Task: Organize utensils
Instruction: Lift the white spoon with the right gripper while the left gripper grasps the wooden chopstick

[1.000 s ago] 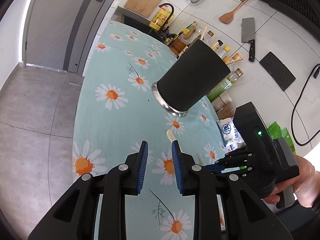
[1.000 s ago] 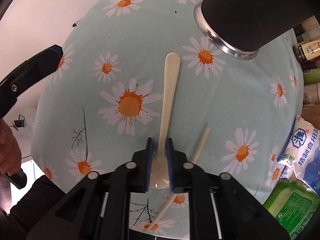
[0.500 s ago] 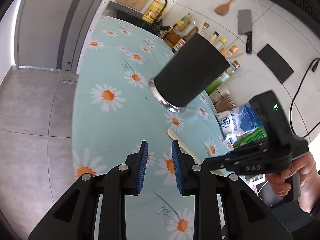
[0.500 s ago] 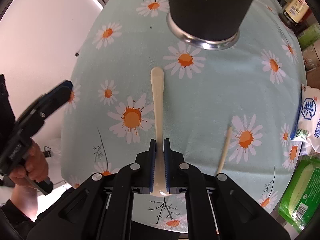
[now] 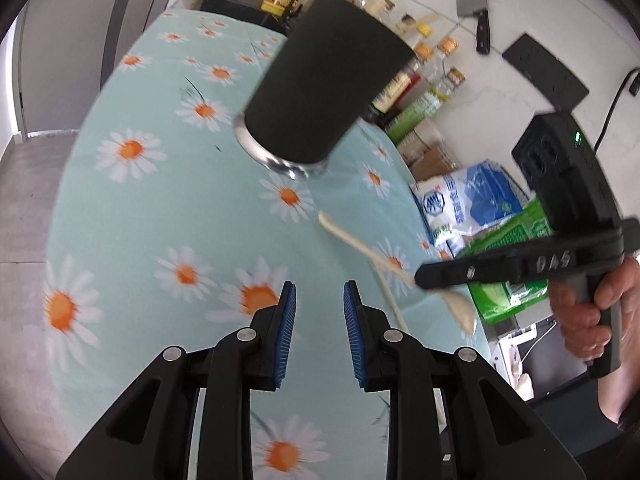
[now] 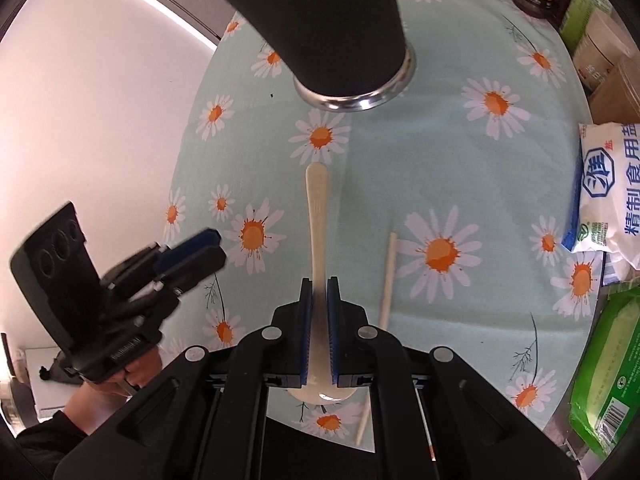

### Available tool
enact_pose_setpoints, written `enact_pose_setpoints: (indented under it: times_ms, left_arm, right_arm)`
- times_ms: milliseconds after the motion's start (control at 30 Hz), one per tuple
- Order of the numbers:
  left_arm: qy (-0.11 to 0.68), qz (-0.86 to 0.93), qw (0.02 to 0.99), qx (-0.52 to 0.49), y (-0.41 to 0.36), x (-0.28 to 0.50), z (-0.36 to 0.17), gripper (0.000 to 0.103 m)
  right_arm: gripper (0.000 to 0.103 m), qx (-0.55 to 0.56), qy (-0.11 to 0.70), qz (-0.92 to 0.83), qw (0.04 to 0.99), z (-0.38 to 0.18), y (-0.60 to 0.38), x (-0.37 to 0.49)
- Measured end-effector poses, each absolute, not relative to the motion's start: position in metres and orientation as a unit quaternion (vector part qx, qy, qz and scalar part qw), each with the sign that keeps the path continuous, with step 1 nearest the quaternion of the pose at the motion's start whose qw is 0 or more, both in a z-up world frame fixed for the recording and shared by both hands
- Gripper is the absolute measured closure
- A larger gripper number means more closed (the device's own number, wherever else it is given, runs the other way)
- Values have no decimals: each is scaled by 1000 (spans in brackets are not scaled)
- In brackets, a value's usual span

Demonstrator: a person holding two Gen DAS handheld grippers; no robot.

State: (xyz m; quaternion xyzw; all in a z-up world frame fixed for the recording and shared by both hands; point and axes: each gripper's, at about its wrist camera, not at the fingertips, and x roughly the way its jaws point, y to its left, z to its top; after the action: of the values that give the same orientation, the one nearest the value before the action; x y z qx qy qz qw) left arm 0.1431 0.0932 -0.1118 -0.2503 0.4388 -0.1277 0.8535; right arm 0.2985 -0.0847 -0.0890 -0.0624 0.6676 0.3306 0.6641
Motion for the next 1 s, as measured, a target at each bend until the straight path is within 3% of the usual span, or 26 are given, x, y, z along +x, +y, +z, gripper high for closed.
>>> enact_pose_setpoints:
  times_ms: [600,933,967,1000]
  left_arm:
    - [565,-71,804,-173,-39,181,-118,79]
    - [620,30,775,-122,-63,197,-126,80]
    - [622,36,773,-121,-65,199,-126,80]
    - [623,41,772,-119,-67,200,-126,87]
  right_arm:
    - [95,-8,616,392,683,-51,-169,321]
    - [95,8,582,426,693,-36,-194,319]
    - [95,10,582,428,691,-38,-193,319]
    - [95,12,580,431,691,-36,-196,320]
